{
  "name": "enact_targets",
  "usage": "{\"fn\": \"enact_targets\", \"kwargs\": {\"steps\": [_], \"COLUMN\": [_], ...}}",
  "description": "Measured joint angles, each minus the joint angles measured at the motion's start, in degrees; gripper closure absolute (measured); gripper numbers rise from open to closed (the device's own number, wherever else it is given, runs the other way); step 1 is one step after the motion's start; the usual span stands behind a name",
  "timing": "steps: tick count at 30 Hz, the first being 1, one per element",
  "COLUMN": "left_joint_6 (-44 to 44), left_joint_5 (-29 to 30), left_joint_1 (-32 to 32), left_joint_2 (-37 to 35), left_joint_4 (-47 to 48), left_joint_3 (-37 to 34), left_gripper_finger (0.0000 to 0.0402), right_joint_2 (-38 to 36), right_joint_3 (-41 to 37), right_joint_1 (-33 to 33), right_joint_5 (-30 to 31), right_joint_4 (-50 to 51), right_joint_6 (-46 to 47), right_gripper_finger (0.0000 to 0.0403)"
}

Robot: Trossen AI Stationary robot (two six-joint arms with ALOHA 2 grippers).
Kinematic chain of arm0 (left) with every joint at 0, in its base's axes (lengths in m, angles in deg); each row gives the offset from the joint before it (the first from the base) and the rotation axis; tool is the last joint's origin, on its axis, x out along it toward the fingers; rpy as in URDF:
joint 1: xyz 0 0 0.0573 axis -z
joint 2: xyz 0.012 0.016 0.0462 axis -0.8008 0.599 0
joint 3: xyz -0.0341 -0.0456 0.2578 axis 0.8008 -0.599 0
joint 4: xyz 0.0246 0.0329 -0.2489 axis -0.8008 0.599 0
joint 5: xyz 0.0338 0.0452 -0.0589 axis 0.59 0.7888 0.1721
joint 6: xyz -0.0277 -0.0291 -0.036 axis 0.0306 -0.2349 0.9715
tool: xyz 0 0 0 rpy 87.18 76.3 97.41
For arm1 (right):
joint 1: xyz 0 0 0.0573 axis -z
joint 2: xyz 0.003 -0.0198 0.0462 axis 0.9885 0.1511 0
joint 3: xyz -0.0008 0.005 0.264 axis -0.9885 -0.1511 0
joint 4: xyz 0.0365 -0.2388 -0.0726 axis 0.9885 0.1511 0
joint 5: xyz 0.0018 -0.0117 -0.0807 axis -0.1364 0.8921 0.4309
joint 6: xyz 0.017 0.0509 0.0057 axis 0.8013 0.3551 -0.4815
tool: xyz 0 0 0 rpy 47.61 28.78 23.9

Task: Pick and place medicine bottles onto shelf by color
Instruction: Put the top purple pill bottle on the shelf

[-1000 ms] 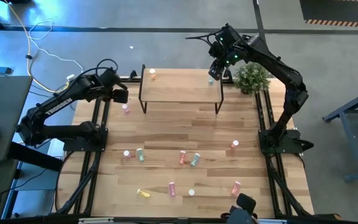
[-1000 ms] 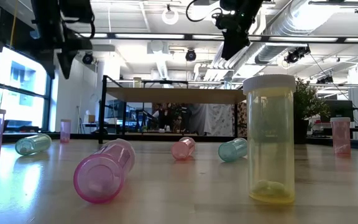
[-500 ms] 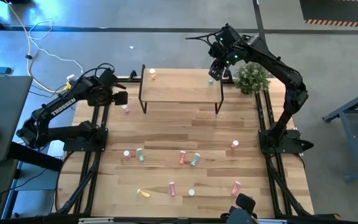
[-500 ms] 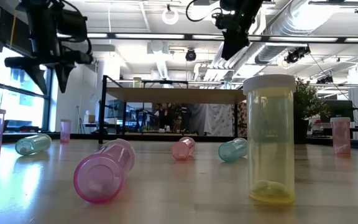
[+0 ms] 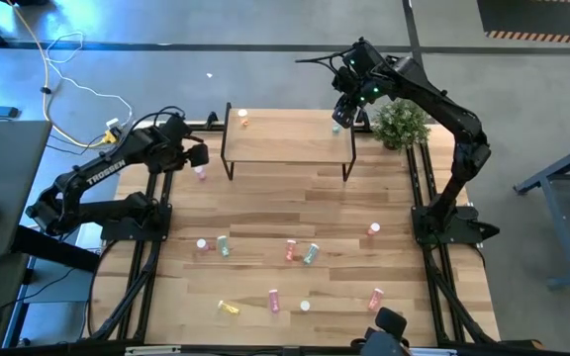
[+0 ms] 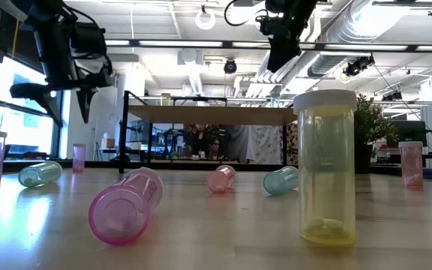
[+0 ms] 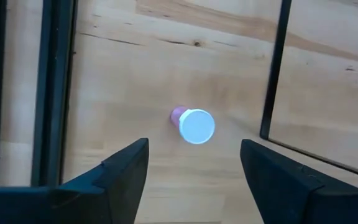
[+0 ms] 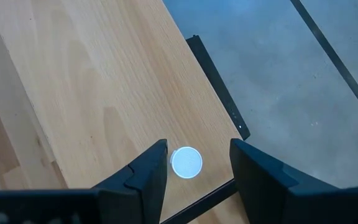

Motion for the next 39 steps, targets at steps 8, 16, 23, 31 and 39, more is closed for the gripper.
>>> {"fn": "enact_targets", "kwargs": {"steps": [8,16,23,31,39], "left_joint_6": [1.6,1.7,1.6,1.1,0.5], "left_joint_5": [0.5,1.9,3.1,3.3,3.6], "left_joint_1": [0.5,2.0,2.2,2.2,2.2], "left_joint_2": [1.0,4.6,8.4,12.3,14.5], "left_joint_4": [-5.3,-9.3,-10.1,-11.8,-11.8], "left_joint_3": [-3.7,-4.8,-4.8,-4.8,-4.8], "left_gripper_finger": [0.0162,0.0162,0.0163,0.0163,0.0164], "right_joint_2": [0.0,0.0,0.0,0.0,0.0], "right_joint_3": [0.0,0.0,0.0,0.0,0.0], "right_joint_1": [0.0,0.0,0.0,0.0,0.0], "right_joint_5": [0.0,0.0,0.0,0.0,0.0], "right_joint_4": [0.0,0.0,0.0,0.0,-0.1], "right_joint_6": [0.0,0.1,0.7,0.7,0.7], "right_gripper_finger": [0.0237,0.0237,0.0237,0.0237,0.0237]}}
